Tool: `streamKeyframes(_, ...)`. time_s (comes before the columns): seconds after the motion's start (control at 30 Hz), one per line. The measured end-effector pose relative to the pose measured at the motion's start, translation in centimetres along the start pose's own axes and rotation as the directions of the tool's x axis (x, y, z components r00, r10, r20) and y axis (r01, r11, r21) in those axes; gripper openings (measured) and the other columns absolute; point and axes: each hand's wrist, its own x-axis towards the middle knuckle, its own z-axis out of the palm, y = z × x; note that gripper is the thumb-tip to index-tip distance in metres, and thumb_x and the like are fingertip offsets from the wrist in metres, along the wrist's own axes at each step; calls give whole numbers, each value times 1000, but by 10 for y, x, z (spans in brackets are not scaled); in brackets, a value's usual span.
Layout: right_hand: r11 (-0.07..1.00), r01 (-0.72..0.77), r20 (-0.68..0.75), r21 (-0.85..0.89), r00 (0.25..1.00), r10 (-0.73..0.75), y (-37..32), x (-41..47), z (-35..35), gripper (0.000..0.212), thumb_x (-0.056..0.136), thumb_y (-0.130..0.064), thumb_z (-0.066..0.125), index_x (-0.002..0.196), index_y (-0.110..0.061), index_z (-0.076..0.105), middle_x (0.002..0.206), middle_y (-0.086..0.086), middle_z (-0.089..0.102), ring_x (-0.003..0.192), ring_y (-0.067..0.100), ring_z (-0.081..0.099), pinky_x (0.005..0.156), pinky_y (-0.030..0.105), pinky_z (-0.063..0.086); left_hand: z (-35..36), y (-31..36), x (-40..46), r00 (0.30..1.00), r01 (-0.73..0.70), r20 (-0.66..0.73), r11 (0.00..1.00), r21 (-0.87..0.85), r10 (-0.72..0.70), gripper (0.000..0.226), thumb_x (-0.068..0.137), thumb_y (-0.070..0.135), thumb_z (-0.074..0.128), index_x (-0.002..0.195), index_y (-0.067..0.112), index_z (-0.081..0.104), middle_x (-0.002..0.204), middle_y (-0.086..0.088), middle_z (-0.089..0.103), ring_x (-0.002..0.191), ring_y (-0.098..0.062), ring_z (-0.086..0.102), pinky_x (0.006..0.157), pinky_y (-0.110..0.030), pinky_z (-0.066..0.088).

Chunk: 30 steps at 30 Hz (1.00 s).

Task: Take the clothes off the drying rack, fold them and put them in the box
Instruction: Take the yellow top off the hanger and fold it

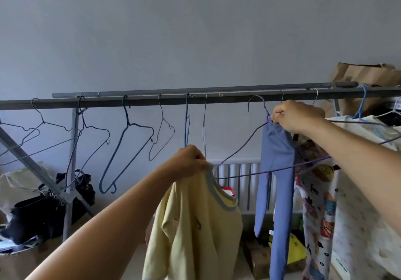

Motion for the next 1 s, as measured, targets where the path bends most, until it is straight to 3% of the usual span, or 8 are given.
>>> streamKeyframes(0.13,999,-27,-81,-28,996,25,-10,19,-3,21,95,-16,49,76,-14,58,93,7,64,72,25,53,63,27,36,-8,-7,-5,990,3,-139,989,148,18,22,92,30,60,105,17,73,101,3,69,91,-13,59,77,-30,50)
streamKeyframes(0.27,998,-62,-77,15,995,63,-40,35,12,23,89,5,47,105,-5,61,116,19,61,103,39,59,74,36,39,-17,-15,-9,983,28,-181,955,294,27,26,95,34,57,112,19,71,112,3,70,93,-11,59,77,-27,45)
streamKeyframes(0.43,982,-156,-9,104,987,158,-70,57,37,34,87,11,48,118,5,57,121,24,59,110,41,58,75,38,42,-39,-30,-22,972,83,-234,929,360,3,33,94,52,54,108,26,68,100,8,61,90,-11,52,74,-28,40)
streamKeyframes(0.7,990,-136,60,18,989,135,-91,37,88,37,95,0,44,131,6,47,123,27,55,110,40,55,79,41,44,-64,-73,-52,964,60,-256,997,-44,-69,20,83,57,64,83,38,68,87,14,67,89,-11,64,77,-35,54)
streamKeyframes(0.77,999,45,-140,-23,989,-48,-102,20,90,44,95,-9,46,137,1,39,130,26,48,119,41,46,90,46,40,-68,-80,-61,967,22,-246,986,-167,-63,17,84,51,69,79,35,71,79,13,68,81,-4,66,71,-27,55)
streamKeyframes(0.87,742,621,-424,253,760,-492,-134,-32,98,32,96,-24,41,118,-8,58,108,9,61,97,26,58,77,32,45,-75,-86,-70,973,-3,-225,964,-265,-58,15,87,40,70,80,28,73,72,12,68,69,4,64,58,-10,47)
streamKeyframes(0.93,520,721,-316,457,678,-663,-160,-77,110,32,95,-37,47,116,-17,59,103,-7,60,89,8,59,75,20,48,-80,-92,-79,978,-15,-201,953,-303,-48,15,87,39,70,83,25,74,78,5,70,70,1,65,59,-11,50)
streamKeyframes(1.0,474,607,-113,638,683,-722,-181,-109,125,42,87,-45,62,123,-27,55,110,-15,57,99,3,56,86,26,51,-88,-99,-89,985,-18,-165,937,-349,-42,15,88,37,69,86,23,75,81,0,72,71,-3,66,61,-15,53)
